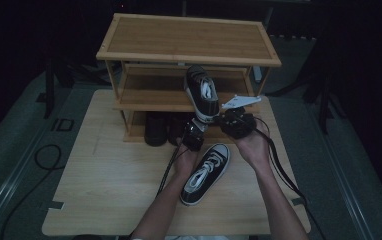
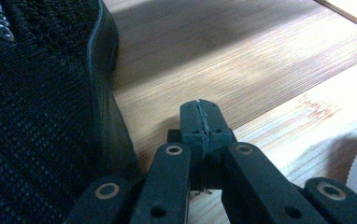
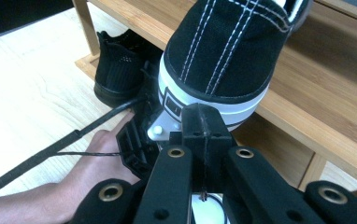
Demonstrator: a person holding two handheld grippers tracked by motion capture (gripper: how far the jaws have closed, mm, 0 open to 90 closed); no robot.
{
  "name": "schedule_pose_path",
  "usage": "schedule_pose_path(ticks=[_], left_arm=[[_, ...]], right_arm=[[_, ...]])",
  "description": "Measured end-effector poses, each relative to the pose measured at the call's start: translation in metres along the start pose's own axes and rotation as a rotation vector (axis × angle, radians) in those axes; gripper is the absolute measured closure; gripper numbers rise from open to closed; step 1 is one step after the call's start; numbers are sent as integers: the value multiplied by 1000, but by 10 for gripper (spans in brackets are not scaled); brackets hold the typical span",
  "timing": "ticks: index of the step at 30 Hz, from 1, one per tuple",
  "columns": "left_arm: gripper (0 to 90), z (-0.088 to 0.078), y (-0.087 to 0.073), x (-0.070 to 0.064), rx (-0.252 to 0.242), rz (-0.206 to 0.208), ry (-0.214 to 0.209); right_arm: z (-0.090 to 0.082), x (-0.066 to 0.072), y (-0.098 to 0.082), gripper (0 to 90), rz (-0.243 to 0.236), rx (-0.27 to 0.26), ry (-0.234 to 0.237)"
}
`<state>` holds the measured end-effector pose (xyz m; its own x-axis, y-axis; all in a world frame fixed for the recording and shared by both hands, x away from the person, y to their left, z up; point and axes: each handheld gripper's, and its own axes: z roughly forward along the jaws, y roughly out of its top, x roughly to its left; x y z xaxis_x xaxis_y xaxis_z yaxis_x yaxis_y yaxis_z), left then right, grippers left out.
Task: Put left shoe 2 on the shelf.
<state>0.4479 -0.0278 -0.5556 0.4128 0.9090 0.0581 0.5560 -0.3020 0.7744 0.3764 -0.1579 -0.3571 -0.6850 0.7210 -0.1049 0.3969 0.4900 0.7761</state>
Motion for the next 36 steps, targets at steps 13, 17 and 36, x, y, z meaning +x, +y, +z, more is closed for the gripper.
schedule_pose_path(ticks=[13, 17, 36], left_arm=[[900, 0, 0, 0, 0, -2, 0], [900, 0, 0, 0, 1, -5, 1], [900, 0, 0, 0, -2, -5, -2]], right_arm=[[18, 0, 10, 900, 1, -18, 13], [25, 1, 12, 900, 3, -31, 13], [51, 5, 30, 900, -15, -35, -15]])
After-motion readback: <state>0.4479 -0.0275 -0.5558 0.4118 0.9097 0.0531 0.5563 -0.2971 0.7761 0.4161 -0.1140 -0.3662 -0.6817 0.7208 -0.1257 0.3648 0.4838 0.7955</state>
